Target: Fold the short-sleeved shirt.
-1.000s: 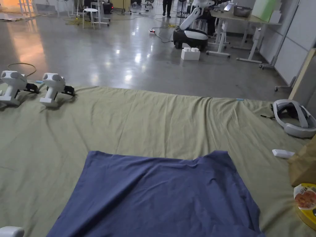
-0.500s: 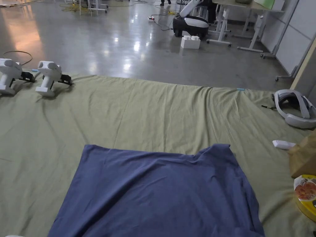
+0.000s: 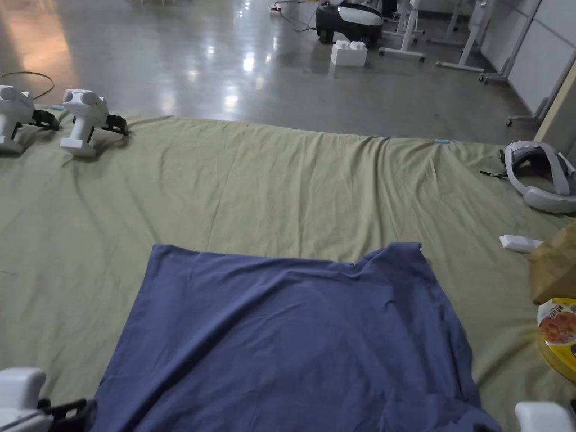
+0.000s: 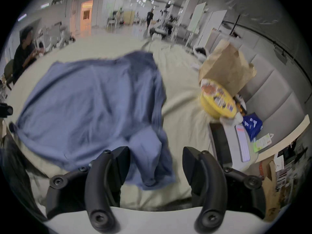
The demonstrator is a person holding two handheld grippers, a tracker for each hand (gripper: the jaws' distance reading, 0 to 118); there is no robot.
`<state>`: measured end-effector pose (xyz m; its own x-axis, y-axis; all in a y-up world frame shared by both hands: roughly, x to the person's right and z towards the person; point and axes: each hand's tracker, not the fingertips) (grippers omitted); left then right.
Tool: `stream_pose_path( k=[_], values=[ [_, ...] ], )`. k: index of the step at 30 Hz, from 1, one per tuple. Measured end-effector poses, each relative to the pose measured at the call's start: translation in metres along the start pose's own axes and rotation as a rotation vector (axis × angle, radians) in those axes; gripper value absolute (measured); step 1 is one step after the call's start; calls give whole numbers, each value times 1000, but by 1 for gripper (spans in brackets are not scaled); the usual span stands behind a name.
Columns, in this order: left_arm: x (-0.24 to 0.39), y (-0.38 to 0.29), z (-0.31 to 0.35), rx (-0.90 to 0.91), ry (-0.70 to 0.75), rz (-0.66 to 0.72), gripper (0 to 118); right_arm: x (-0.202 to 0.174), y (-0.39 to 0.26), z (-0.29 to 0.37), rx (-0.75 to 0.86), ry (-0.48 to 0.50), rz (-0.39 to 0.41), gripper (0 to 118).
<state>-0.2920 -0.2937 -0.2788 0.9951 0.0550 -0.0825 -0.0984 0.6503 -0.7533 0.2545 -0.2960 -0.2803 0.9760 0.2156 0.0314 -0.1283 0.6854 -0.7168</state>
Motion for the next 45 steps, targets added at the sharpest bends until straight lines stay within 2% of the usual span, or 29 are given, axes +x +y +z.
stream_pose_path(
  k=[2,8,10,11,12,13,14,15,16,17,18,20,28,33,43,44,45],
  values=[
    [8,16,7,98,-7,-7,67,-6,22,10,130,18,-36,73],
    [52,60,19,324,-68,-12,66,-33,70,19,387,86,-152,71],
    [55,69,10,396,-80,-20,66,-47,84,20,456,95,-167,70],
    [63,74,11,421,-85,-35,66,-54,89,21,500,101,-168,67],
    [70,78,12,444,-84,-49,64,-60,93,22,529,92,-165,58],
    [75,79,9,471,-90,-66,60,-66,97,23,561,84,-157,44],
    [81,81,9,490,-90,-85,49,-73,100,21,589,65,-149,29],
    [85,83,10,509,-83,-96,20,-79,102,22,609,46,-142,15],
    [90,85,11,529,-64,-102,12,-82,103,24,639,33,-137,13],
    [94,83,10,551,-54,-97,12,-85,103,26,673,57,-139,11],
    [95,83,11,560,-74,-94,7,-88,103,27,683,57,-136,10],
    [94,83,12,574,-99,-78,2,-94,105,31,684,32,-121,9],
    [87,61,20,487,-111,-99,2,-95,100,35,695,44,-96,7],
    [50,32,15,312,-81,-120,2,-91,90,29,659,42,-90,7],
    [-21,-20,-1,-115,-37,-13,3,-93,79,14,564,87,-91,7],
    [-25,-26,-2,-135,-42,-10,8,-95,78,13,556,84,-86,7],
    [-15,-27,8,-158,-49,4,25,-95,77,12,548,84,-84,7]
  ],
)
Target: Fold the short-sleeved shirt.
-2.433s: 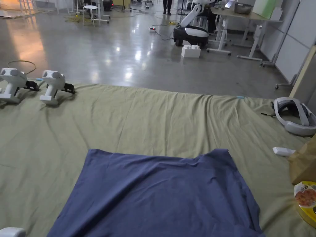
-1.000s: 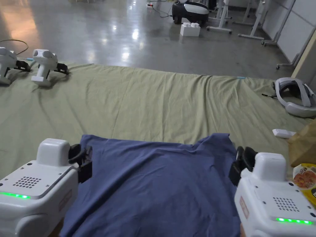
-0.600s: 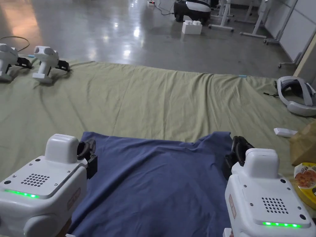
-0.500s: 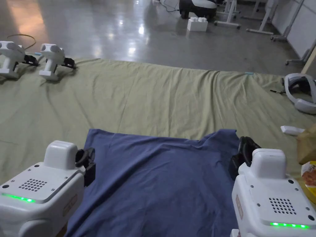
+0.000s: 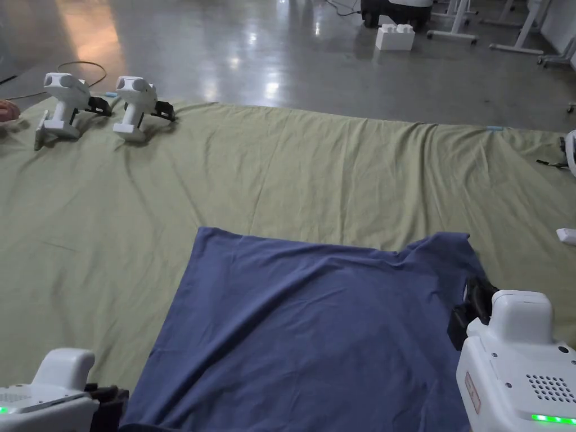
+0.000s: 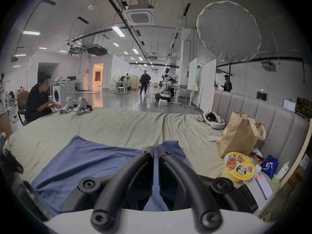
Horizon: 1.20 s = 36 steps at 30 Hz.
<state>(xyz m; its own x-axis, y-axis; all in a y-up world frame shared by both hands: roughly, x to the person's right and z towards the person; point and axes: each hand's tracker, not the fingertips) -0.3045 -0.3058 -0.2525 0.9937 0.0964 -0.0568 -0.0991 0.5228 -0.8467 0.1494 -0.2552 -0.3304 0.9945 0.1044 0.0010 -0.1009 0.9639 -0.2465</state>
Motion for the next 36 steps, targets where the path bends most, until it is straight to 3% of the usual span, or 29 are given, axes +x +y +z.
stream_pose_path(
  k=[3,9,16,21,28,35,36],
  values=[
    [-6,-11,-3,-66,-47,85,68,0,-4,-1,-24,5,-5,7],
    [-1,-14,-15,-84,37,128,68,-1,-10,-4,-57,9,0,7],
    [2,4,-30,-18,41,157,68,-2,-14,-6,-82,9,7,7],
    [11,0,-59,-177,55,121,67,0,-19,-6,-100,11,3,7],
    [-1,-6,-73,-135,95,84,67,9,-25,-4,-120,3,-10,7],
    [3,-13,-57,-141,83,92,57,16,-28,-1,-139,-1,-17,7],
    [7,-12,-53,-137,83,94,50,17,-29,-1,-145,-1,-20,7]
  ],
)
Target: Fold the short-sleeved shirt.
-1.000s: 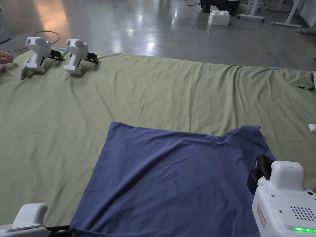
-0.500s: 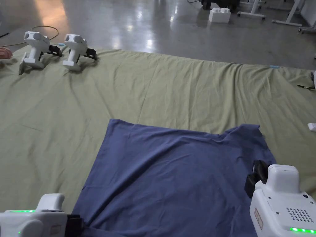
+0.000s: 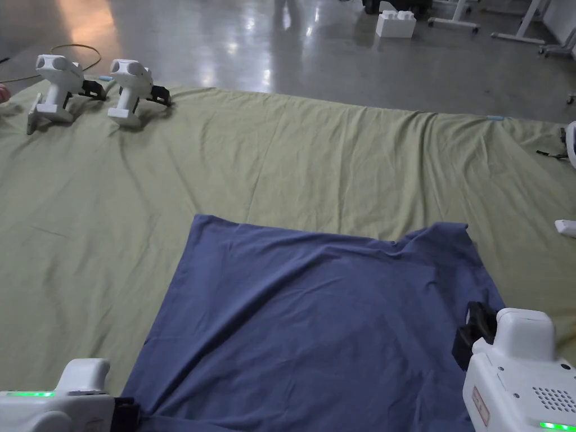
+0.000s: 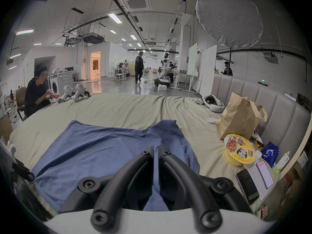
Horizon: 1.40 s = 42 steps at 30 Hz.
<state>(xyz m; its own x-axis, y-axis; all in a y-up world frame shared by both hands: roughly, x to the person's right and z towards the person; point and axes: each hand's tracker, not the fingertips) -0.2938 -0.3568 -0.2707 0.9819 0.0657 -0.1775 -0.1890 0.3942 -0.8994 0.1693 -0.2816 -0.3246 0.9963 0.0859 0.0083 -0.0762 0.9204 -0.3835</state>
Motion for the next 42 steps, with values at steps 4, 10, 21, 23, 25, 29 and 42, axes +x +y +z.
stream_pose_path(
  k=[4,10,21,23,25,29,42],
  values=[
    [1,-2,1,28,-31,76,30,4,-6,-1,-26,1,-8,7],
    [8,1,6,33,-44,-6,10,16,-10,8,-74,6,-5,7],
    [2,0,18,57,-84,0,8,92,-46,29,-536,-9,25,69],
    [3,0,17,54,-80,-4,8,99,-62,30,-573,2,6,69],
    [4,0,16,54,-77,-3,8,101,-77,25,-660,14,-11,69],
    [3,0,12,47,-77,6,8,98,-103,4,-751,38,-53,62],
    [2,0,21,67,-89,5,8,76,-87,14,-718,31,105,11]
  ],
)
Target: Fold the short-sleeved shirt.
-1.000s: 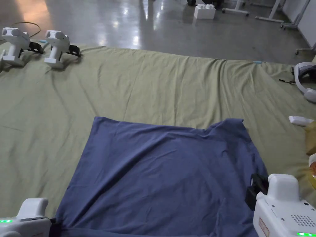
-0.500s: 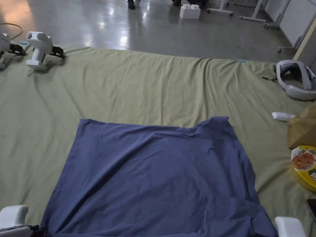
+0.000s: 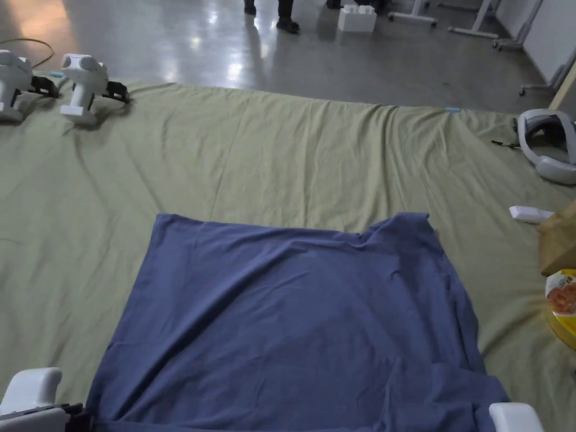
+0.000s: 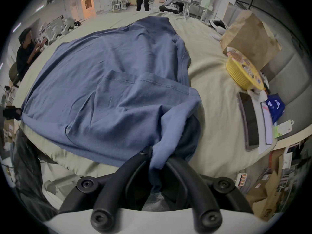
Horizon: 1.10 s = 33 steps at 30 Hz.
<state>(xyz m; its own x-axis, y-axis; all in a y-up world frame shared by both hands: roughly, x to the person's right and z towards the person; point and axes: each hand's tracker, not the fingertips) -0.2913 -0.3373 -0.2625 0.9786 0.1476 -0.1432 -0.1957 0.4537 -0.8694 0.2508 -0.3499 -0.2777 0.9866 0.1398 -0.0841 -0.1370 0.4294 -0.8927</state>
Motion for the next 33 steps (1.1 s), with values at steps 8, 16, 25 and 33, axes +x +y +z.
stream_pose_path(
  k=[8,16,25,33],
  values=[
    [-3,12,19,118,-24,20,8,-3,16,33,133,-14,-37,11],
    [7,69,14,228,-37,-1,8,12,67,37,225,-1,-110,11],
    [13,145,-32,254,-30,-27,8,22,147,-14,274,9,-139,11],
    [30,185,-82,185,2,-60,8,22,193,-79,200,-6,-127,11]
  ],
)
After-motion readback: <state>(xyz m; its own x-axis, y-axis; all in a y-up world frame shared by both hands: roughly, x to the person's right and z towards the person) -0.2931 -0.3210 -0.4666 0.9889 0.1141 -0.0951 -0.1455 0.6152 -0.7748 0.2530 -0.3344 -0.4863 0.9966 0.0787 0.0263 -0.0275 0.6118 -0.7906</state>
